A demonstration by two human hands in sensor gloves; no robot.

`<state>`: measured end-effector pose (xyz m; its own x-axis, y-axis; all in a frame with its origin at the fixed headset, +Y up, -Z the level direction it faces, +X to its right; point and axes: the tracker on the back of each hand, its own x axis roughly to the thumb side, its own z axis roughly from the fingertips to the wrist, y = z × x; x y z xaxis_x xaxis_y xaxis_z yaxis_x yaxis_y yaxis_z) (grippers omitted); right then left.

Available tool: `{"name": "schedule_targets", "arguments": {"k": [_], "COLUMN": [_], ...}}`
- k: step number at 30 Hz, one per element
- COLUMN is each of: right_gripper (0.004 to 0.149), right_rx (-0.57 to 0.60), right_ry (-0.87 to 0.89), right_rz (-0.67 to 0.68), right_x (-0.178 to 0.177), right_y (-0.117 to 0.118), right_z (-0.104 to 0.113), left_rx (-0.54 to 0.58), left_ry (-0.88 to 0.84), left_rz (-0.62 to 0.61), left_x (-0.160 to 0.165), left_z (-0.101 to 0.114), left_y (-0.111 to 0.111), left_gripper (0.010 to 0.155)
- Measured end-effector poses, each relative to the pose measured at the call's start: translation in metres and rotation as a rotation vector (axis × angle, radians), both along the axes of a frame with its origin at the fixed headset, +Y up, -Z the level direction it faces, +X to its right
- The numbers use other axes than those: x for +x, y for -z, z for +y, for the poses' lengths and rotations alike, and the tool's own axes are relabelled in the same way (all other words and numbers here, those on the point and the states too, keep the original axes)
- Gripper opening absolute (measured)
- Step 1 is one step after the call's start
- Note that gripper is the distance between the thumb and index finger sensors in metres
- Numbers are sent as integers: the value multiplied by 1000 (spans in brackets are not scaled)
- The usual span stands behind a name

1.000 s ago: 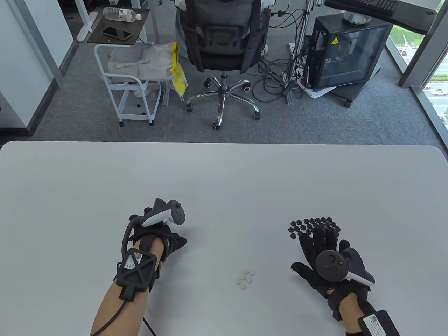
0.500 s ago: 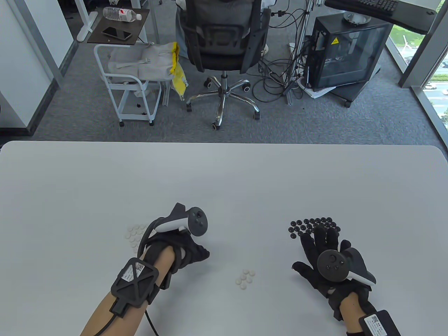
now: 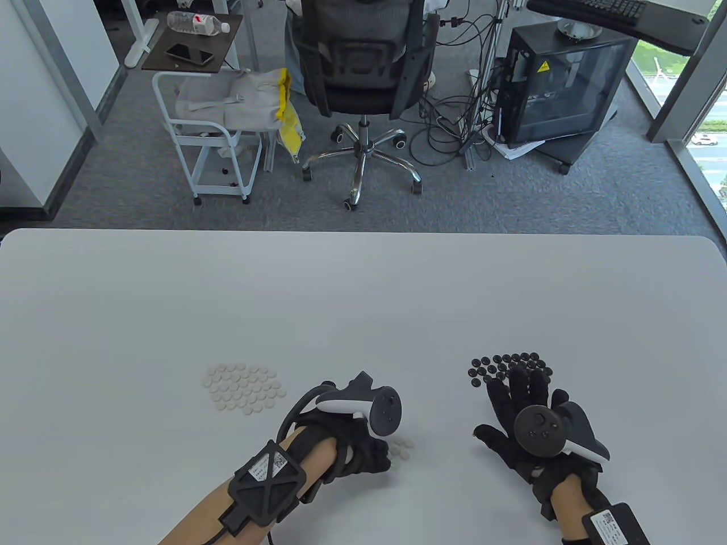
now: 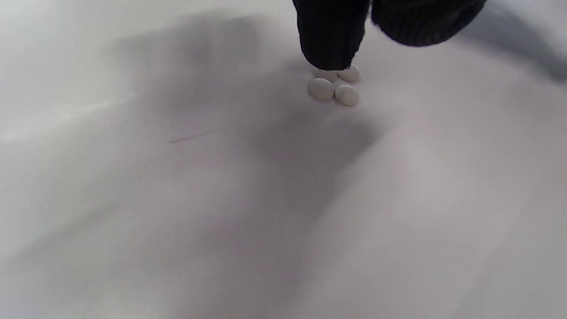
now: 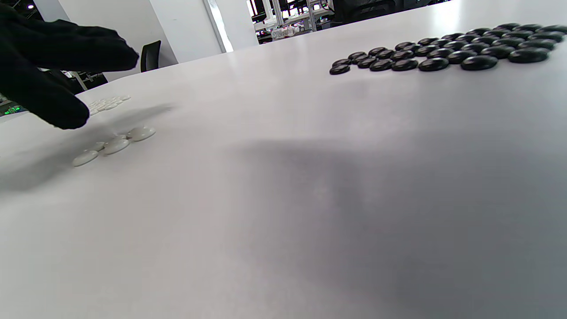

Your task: Go stone sorting task

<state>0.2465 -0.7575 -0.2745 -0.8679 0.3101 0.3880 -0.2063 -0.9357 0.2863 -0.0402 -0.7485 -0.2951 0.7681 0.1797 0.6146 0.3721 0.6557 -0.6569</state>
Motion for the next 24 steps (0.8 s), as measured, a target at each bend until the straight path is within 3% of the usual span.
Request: {"name": "schedule_targets", "arguments": {"k": [4, 8, 17, 24], "right_gripper": [86, 85, 86, 85], "right_rx": [1, 5, 3, -5], "right_ry": [6, 8, 20, 12], "right_rz": [-4, -1, -7, -1], "right_x": [1, 2, 6, 5], "right_y": [0, 0, 0, 1], "right_z": [0, 1, 0, -3], "left_rx": [0, 28, -20, -18], "left_ry": [47, 85, 83, 58], "left_rz": [-21, 3, 368, 505], "left_x": [4, -21, -145, -178], "left_z": [-16, -17, -14, -17], "left_y": [-6, -12, 20, 42], "left_gripper": [69, 68, 65, 67]}}
